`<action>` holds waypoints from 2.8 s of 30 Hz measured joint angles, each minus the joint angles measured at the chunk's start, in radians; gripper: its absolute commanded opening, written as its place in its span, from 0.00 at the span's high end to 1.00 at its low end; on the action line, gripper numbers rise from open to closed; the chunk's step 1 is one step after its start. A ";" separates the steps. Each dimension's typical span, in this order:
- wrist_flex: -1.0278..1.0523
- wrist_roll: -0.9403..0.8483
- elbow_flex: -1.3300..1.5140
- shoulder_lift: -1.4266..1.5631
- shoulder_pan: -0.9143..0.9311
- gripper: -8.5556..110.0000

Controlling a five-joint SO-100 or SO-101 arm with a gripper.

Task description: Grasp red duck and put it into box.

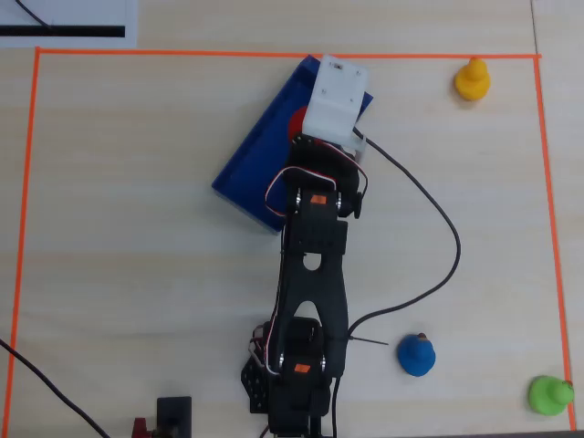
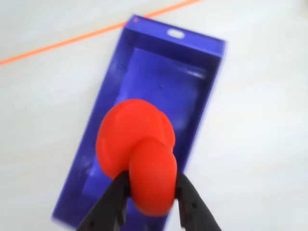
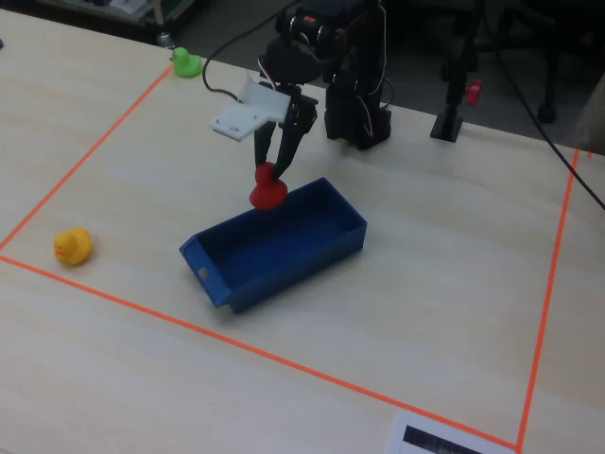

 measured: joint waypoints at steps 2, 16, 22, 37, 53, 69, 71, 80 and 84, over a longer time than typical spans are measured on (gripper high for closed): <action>-0.057 -0.008 0.018 -0.052 -0.005 0.93; -0.437 -0.038 0.207 -0.296 -0.041 0.93; -0.529 -0.041 0.216 -0.357 -0.041 0.85; -0.508 -0.041 0.216 -0.318 0.015 0.72; 0.015 0.100 0.181 0.253 0.006 0.93; 0.477 -0.163 0.937 1.195 -0.225 0.93; 0.453 -0.172 0.997 1.230 -0.227 0.93; 0.426 -0.193 1.138 1.316 -0.193 0.93; 0.425 -0.199 1.177 1.324 -0.178 0.93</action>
